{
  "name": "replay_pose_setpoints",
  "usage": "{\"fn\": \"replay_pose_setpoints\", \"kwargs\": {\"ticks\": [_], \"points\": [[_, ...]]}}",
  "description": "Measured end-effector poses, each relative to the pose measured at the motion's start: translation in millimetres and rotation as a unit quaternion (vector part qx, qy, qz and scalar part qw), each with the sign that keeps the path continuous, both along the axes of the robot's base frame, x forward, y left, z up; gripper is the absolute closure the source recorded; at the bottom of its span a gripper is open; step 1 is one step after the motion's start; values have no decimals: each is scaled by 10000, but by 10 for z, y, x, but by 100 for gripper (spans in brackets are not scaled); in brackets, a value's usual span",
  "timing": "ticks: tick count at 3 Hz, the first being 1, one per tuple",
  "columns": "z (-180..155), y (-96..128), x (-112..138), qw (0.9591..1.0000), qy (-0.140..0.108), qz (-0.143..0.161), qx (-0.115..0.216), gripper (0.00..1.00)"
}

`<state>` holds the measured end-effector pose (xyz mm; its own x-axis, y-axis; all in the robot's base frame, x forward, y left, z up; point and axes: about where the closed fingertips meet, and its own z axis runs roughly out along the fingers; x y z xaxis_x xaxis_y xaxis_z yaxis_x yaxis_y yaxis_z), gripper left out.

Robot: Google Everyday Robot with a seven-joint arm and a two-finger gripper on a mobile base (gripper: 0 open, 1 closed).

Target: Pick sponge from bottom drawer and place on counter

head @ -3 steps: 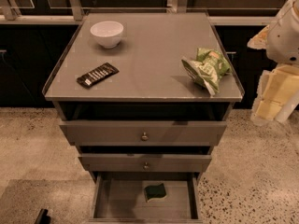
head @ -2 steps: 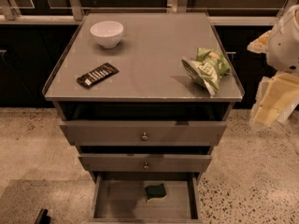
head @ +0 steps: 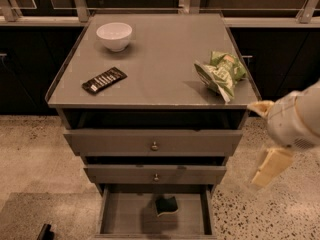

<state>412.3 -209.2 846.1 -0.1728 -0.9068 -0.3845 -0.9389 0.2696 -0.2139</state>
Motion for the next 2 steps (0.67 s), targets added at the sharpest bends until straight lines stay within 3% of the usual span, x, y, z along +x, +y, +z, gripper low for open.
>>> {"fn": "replay_pose_setpoints", "kwargs": {"ticks": [1,2], "points": [[-620,-110,350,9989,-128,-257,379,0],[-635,-129,515,9977,-369,-371,421,0]]}}
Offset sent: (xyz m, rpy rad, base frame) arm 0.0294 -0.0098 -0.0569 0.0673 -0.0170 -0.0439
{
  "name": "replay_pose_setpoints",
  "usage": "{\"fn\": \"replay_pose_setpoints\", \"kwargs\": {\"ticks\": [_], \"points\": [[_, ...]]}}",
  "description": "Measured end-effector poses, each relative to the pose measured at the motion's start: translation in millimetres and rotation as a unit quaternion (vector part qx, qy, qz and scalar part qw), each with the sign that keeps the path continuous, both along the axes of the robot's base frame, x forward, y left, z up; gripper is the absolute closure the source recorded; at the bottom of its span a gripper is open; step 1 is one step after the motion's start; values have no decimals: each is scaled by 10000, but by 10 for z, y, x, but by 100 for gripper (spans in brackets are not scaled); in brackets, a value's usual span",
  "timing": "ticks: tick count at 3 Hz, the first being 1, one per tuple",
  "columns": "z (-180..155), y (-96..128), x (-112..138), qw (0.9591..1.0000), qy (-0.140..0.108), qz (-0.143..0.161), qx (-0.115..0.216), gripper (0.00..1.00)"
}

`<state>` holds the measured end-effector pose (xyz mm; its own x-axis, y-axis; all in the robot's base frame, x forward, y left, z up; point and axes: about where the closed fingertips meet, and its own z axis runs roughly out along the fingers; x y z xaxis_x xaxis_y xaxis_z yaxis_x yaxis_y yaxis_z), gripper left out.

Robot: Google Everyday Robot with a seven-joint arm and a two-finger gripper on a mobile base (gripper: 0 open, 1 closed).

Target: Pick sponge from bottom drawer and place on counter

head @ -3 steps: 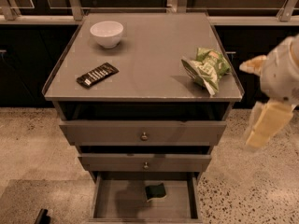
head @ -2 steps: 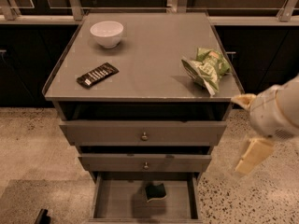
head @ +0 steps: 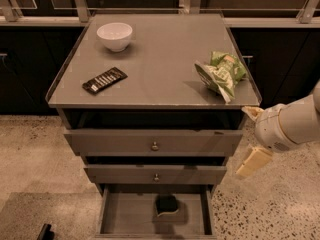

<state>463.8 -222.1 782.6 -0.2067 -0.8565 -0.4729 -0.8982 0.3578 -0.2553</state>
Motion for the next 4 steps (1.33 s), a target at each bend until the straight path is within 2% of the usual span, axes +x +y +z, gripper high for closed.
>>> {"fn": "replay_pose_setpoints", "kwargs": {"ticks": [1,2,3,4], "points": [[-220,14,-155,9995,38,-231,209,0],[-809,80,-213,9957,354,-426,736,0],[-1544,178,-179,9896,591,-531,1200,0],[-2165,240,-71,9836,825,-588,1493,0]]}}
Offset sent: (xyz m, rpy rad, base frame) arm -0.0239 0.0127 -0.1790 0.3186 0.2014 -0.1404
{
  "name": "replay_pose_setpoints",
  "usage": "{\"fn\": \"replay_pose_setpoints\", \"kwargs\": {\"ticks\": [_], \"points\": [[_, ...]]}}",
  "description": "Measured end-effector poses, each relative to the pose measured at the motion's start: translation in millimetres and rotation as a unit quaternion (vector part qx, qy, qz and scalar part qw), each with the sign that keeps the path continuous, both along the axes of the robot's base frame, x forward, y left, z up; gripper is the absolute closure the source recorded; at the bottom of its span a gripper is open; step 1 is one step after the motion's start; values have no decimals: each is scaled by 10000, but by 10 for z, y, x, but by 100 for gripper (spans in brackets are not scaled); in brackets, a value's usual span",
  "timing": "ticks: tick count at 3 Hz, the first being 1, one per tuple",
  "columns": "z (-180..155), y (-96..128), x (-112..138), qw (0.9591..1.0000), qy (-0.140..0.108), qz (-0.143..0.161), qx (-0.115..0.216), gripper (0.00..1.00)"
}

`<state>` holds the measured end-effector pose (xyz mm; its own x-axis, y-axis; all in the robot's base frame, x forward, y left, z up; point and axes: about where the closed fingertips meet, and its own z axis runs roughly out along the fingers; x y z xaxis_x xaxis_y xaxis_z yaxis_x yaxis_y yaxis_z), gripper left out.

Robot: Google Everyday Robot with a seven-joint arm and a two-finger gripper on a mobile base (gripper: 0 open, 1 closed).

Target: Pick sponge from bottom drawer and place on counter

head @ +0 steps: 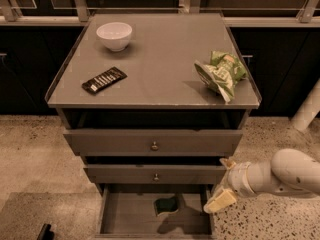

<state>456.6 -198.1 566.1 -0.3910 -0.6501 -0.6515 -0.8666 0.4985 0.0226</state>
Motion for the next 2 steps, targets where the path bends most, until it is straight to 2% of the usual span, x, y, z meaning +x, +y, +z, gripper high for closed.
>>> {"fn": "replay_pose_setpoints", "kwargs": {"ticks": [1,2], "points": [[-487,31,70,9991,369,-91,185,0],[-562,50,51,9988,432,-86,223,0]]}}
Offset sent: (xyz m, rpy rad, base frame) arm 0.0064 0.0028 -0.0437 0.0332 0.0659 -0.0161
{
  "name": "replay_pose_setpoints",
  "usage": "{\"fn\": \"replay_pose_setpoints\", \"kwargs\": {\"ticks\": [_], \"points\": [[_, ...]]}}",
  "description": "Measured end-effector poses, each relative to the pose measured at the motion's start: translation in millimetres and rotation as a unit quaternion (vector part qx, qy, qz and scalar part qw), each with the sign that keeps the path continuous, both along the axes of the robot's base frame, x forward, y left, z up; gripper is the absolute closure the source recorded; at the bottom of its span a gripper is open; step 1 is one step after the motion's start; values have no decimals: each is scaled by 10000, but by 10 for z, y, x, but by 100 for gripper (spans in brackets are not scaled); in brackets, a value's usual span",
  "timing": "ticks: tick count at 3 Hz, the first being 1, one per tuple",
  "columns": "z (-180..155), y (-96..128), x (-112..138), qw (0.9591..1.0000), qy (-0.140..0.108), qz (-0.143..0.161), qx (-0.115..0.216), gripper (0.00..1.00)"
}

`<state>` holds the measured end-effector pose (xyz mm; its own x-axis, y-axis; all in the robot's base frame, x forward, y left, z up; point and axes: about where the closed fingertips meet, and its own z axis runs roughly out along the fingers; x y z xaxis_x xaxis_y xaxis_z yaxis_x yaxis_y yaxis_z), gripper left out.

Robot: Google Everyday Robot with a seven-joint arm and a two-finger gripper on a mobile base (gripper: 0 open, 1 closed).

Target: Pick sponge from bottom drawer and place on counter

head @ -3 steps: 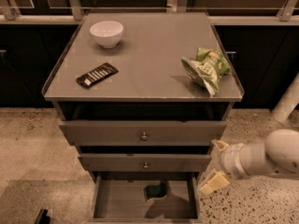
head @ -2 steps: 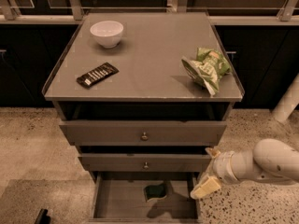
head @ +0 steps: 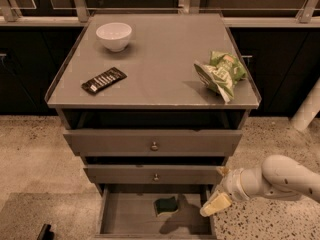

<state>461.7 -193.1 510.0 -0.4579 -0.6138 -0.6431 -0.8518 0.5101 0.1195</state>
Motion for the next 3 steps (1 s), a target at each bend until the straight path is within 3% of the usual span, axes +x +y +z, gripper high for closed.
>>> {"fn": "replay_pose_setpoints", "kwargs": {"ticks": [1,2,3], "points": [[-119,-44,-24,9998,-42,-204,-5,0],[-614,-125,20,9977,-257,-622,100,0],[-1201,-98,51,9964,-223,-754,328,0]]}}
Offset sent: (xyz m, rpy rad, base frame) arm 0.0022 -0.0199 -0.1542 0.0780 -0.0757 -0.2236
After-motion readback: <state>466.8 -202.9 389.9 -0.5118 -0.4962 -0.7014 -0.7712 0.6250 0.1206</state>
